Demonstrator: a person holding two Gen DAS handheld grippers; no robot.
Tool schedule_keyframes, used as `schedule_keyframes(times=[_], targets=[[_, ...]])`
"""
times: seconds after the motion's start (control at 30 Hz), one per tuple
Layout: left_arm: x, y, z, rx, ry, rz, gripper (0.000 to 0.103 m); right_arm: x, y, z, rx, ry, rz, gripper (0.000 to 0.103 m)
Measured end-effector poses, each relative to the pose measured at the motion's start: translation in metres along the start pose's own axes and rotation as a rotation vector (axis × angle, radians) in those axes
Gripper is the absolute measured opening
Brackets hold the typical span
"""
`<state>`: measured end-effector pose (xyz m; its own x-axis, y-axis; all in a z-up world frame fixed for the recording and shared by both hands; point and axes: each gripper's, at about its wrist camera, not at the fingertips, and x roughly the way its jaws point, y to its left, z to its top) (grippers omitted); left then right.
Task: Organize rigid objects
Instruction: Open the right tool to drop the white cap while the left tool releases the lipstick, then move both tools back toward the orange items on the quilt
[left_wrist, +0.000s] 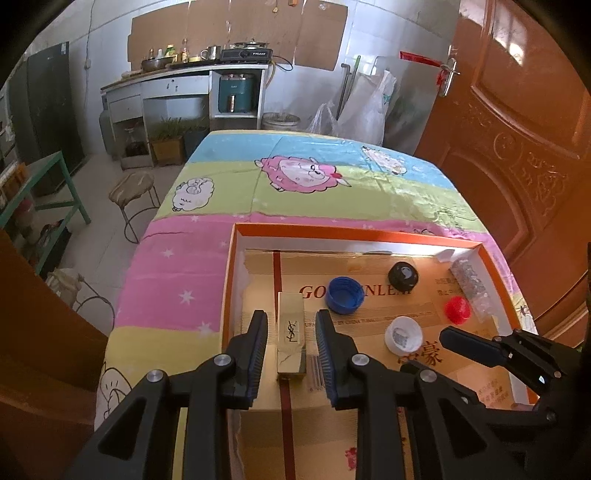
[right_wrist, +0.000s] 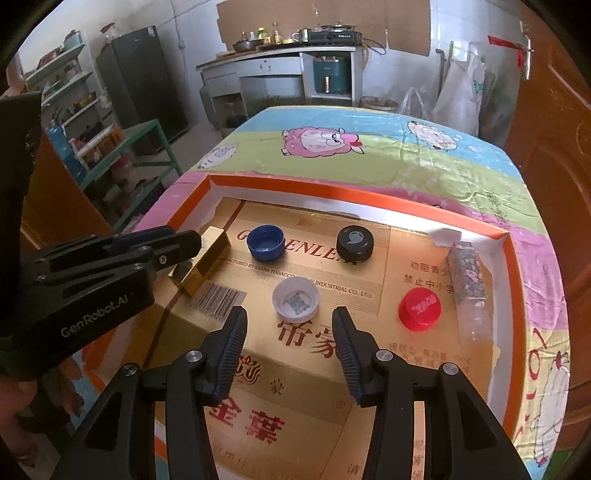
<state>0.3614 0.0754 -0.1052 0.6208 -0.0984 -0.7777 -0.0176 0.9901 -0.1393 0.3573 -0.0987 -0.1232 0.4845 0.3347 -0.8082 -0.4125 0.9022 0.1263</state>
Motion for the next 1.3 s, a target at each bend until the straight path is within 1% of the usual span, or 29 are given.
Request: schedule_keyframes(times=[0.3,0.53,1.03,1.3], targets=[[-0.029,0.001,-0.006,-0.014,-0.035,-0.02,0.027,-0.026,0.005,-0.008,-0.001,-0.027,-0.013,0.049],[-0.049,-0.004,-0.012,-0.013,-0.05,-0.025,0.027,-0.046,0.005,-0.021,0.015,-0.034,-0.03,0.049],[-0.095,-0.011,-0.038,-0.003,-0.077,-0.042,0.027,-0.094,0.014,-0.05,0.027,-0.066,-0.072,0.049],[-0.115,-0.012,-0.056,0.002,-0.083,-0.05,0.027,-0.111,0.023,-0.067,0.03,-0.073,-0.087,0.049]])
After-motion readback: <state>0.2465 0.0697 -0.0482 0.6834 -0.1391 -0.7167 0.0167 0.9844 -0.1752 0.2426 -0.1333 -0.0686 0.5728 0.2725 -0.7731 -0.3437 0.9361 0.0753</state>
